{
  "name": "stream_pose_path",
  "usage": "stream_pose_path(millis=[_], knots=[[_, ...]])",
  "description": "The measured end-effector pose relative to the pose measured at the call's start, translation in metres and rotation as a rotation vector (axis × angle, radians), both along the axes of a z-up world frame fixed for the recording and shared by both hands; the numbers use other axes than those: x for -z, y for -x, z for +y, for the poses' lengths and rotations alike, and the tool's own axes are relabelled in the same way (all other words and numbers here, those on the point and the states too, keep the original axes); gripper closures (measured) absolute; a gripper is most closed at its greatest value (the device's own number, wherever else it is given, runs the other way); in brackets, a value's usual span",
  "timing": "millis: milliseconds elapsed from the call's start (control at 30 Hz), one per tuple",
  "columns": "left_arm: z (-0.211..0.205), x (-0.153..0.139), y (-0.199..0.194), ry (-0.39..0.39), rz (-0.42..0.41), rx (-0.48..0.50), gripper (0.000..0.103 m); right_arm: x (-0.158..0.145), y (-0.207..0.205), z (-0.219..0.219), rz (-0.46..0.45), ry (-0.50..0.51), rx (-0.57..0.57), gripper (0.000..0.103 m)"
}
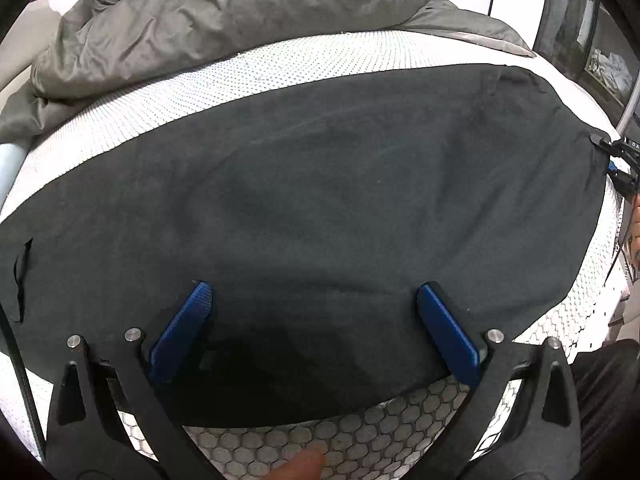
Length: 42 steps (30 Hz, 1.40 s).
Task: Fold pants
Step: 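Grasp the elastic cuff with the right tool and lift it over the pants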
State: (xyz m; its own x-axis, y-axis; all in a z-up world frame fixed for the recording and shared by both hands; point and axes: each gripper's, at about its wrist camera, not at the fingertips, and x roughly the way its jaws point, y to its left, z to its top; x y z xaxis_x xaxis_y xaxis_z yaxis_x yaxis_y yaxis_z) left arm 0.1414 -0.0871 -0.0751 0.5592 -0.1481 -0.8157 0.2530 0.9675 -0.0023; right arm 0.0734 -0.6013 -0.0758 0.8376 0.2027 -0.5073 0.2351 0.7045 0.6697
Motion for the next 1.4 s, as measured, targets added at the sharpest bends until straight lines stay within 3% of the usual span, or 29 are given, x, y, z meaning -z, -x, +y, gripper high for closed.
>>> stream_pose_path(millis=[100,167,200,300,333,367,467,667,833,1000,1133,1233,1300,1333,1400], knots=[[0.011,-0.008,0.003,0.014,-0.02,-0.023,0.0,-0.003,0.004,0.002,0.01,0.009,0.009,0.068],[0.022,-0.014,-0.005,0.045,-0.035,-0.036,0.0,-0.005,0.003,0.005,-0.023,-0.019,-0.012,0.046],[0.023,-0.014,-0.006,0.067,-0.03,-0.041,0.0,-0.006,0.001,0.006,-0.033,-0.022,-0.018,0.042],[0.016,-0.008,-0.005,0.112,0.009,-0.04,0.0,-0.006,-0.01,0.013,-0.012,0.021,0.002,0.038],[0.01,-0.005,-0.005,0.093,0.016,-0.031,0.0,-0.006,-0.014,0.016,0.005,0.055,0.019,0.046],[0.004,-0.002,-0.004,0.053,0.006,-0.025,0.0,-0.007,-0.016,0.018,0.022,0.082,0.027,0.062],[-0.005,0.004,0.001,0.0,-0.03,-0.019,0.0,-0.013,-0.014,0.022,0.0,0.112,0.032,0.079],[0.035,-0.017,-0.001,0.086,-0.031,-0.082,0.0,-0.068,-0.002,0.073,-0.12,0.288,0.002,0.084],[0.098,-0.028,-0.006,0.165,-0.045,-0.226,0.0,-0.121,-0.012,0.178,-0.236,0.441,-0.174,0.084],[0.161,-0.034,-0.007,0.244,-0.053,-0.363,0.001,-0.131,-0.025,0.303,-0.281,0.539,-0.459,0.085],[0.197,-0.033,-0.004,0.286,-0.052,-0.436,0.001,-0.097,-0.031,0.412,-0.258,0.632,-0.74,0.085],[0.217,-0.026,-0.002,0.302,-0.037,-0.474,0.001,-0.049,-0.033,0.459,-0.131,0.681,-0.959,0.082],[0.223,-0.023,-0.001,0.299,-0.028,-0.477,0.001,-0.029,-0.027,0.468,-0.087,0.713,-1.024,0.08],[0.224,-0.023,0.0,0.299,-0.025,-0.473,0.001,-0.023,-0.024,0.468,-0.086,0.725,-1.042,0.077],[0.222,-0.023,-0.003,0.309,-0.021,-0.46,0.001,-0.024,-0.016,0.46,-0.077,0.713,-1.073,0.058]])
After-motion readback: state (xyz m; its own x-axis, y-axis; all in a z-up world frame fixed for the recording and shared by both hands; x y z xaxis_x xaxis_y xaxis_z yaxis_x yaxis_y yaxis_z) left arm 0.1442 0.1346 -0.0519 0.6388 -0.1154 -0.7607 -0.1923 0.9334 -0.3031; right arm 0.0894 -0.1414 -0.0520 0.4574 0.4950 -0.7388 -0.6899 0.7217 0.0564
